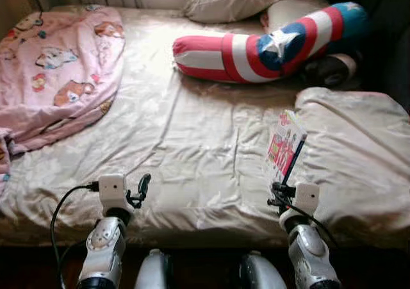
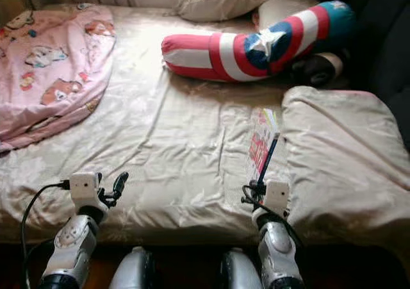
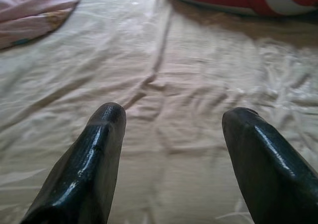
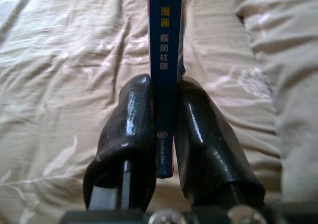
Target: Clean up the room
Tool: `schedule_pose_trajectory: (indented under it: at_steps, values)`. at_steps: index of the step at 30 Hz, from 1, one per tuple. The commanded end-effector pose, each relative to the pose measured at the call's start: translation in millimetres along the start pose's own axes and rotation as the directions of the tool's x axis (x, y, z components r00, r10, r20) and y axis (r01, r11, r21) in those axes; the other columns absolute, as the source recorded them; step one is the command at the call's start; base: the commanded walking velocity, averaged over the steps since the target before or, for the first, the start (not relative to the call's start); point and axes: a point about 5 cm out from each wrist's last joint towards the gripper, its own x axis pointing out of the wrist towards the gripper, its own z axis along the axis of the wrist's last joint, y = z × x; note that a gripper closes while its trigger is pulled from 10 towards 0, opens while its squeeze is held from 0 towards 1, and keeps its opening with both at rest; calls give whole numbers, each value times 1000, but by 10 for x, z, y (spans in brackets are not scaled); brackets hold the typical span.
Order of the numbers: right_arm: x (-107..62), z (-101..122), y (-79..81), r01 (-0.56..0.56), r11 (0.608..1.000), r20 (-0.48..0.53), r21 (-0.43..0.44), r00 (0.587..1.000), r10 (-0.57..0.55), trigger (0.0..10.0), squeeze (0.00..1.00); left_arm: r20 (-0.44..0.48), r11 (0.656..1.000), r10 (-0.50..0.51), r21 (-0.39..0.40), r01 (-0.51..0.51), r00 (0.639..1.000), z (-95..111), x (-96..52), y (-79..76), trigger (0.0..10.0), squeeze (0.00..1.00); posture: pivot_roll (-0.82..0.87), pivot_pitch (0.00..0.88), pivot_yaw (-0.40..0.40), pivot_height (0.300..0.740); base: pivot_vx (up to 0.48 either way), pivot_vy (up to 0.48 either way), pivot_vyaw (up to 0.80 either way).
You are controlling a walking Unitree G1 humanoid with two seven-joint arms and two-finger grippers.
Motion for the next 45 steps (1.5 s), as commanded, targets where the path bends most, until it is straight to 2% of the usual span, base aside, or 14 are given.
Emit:
schedule_pose_trajectory:
  at_steps: [1,15,19,24,30,45]
  values:
    - [-14,27,-29,8,1000,28,-3,1000,-8,10000,0,-11,1000,-1,-10,1,1000,-32,-20,-16,10000,0,37,173,-38,647,0,0,0]
    - [-1,47,-34,12,1000,35,-11,999,-12,10000,0,-13,1000,0,-9,0,1000,-28,-24,8,10000,0,37,165,-38,647,0,0,0]
    - [-6,14,-36,9,1000,7,-30,1000,-9,10000,0,-16,1000,-3,-11,2,1000,-43,-32,-7,10000,0,34,165,-38,647,0,0,0]
    - [-16,9,-26,-9,999,14,-47,1000,10,10000,0,-17,1000,-6,-14,6,1000,-46,-31,-10,10000,0,32,159,-36,618,0,0,0]
    - [-20,13,-33,0,1000,23,-30,1000,0,10000,0,-18,1000,7,-5,-7,1000,-59,-44,12,10000,0,29,147,-33,618,0,0,0]
    - [-41,-41,2,-27,997,-2,-78,1000,27,10000,0,-26,1000,-11,8,11,1000,-65,-28,-30,10000,0,26,128,-30,618,0,0,0]
